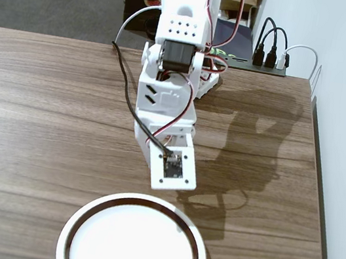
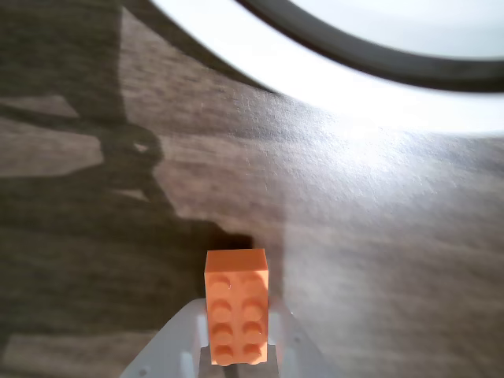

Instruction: Grasp a lego block and put it on the plate.

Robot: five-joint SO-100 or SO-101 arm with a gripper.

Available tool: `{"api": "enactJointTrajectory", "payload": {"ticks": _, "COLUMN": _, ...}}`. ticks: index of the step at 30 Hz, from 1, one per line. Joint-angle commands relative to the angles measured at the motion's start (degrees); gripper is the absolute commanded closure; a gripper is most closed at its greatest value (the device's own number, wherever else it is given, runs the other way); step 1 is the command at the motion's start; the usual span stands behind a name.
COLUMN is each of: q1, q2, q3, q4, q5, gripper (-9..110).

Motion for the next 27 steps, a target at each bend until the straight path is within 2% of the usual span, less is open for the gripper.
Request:
{"api": "enactJointTrajectory", "payload": {"ticks": 1, "q1": -0.44, "q2": 5.27, "q3": -3.69, "q4": 3.16, "q5": 0.7, "gripper": 97}}
{"api": "enactJointTrajectory", "payload": {"ticks": 10, "q1": 3.78, "q2": 8.26, "q3": -21.53, "q4": 10.11, "q5": 3.69, "gripper": 97}}
{"api": "enactJointTrajectory", "payload": {"ticks": 17, "q1": 8.0, "q2": 1.67, "q3": -33.22, "q4": 5.36, "q5": 7.21, "gripper": 97}}
{"api": "enactJointTrajectory", "payload": {"ticks": 27, "q1": 8.44, "q2": -16.79, "q3": -42.36, "q4": 1.32, "q5": 11.34, "gripper": 97}}
